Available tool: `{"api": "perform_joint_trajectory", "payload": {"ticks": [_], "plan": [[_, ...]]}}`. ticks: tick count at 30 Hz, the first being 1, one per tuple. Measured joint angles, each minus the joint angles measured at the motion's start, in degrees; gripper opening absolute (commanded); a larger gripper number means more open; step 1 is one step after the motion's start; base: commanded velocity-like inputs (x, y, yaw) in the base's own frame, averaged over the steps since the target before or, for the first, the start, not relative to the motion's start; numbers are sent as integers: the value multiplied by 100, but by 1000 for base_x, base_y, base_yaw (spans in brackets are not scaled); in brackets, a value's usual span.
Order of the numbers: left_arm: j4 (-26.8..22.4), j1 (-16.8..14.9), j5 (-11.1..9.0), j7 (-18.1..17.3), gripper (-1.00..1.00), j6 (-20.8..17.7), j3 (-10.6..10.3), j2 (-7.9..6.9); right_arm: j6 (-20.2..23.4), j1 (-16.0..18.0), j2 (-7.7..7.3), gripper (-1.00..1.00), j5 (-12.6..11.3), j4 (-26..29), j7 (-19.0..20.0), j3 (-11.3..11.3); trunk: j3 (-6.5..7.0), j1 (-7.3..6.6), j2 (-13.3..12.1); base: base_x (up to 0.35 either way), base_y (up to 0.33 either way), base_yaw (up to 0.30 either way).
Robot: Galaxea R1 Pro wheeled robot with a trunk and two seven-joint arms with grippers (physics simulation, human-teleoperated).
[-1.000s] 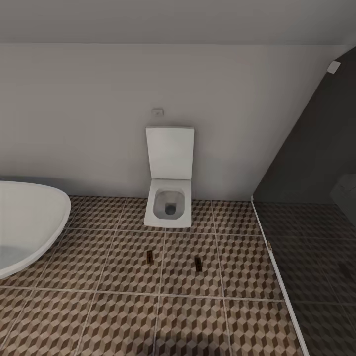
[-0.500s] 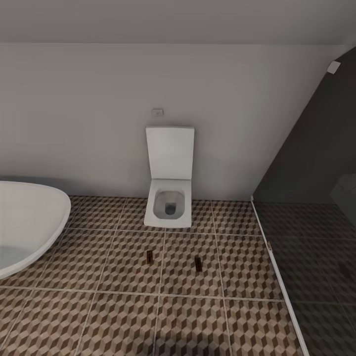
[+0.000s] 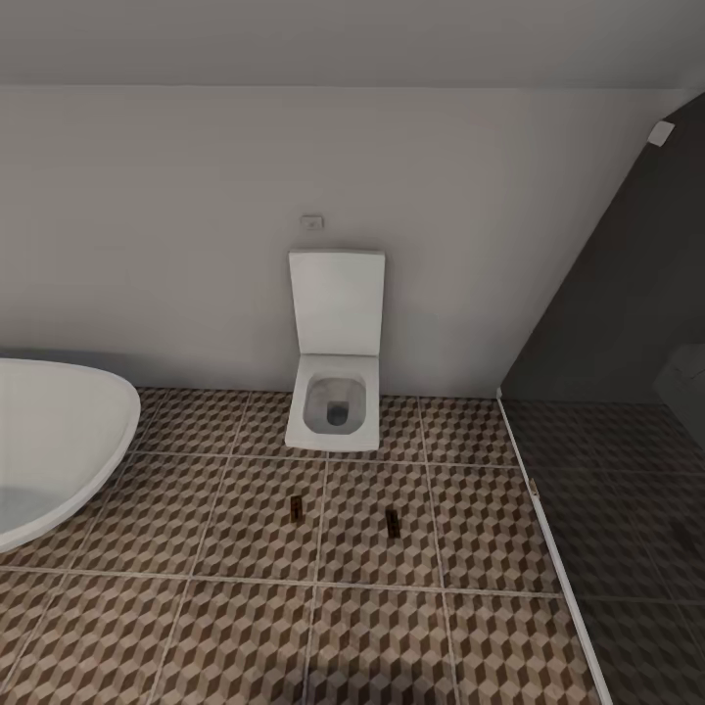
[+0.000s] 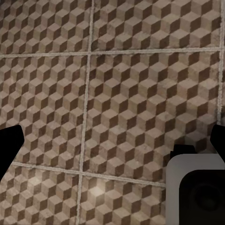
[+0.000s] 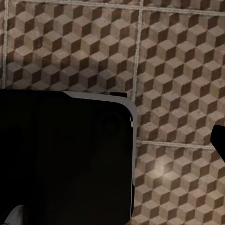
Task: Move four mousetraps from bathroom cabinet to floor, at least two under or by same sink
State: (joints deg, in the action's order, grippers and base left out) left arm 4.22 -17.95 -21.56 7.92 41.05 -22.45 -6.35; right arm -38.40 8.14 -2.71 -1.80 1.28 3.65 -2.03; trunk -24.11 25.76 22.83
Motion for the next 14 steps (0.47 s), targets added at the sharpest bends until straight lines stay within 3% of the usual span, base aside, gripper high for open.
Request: {"api": "perform_joint_trajectory", "payload": {"ticks": [14], "plan": [[0, 0, 0, 0, 100, 0, 0, 1, 0, 0, 0, 100, 0, 2, 0, 2, 0, 0, 0, 0, 0, 0]]}}
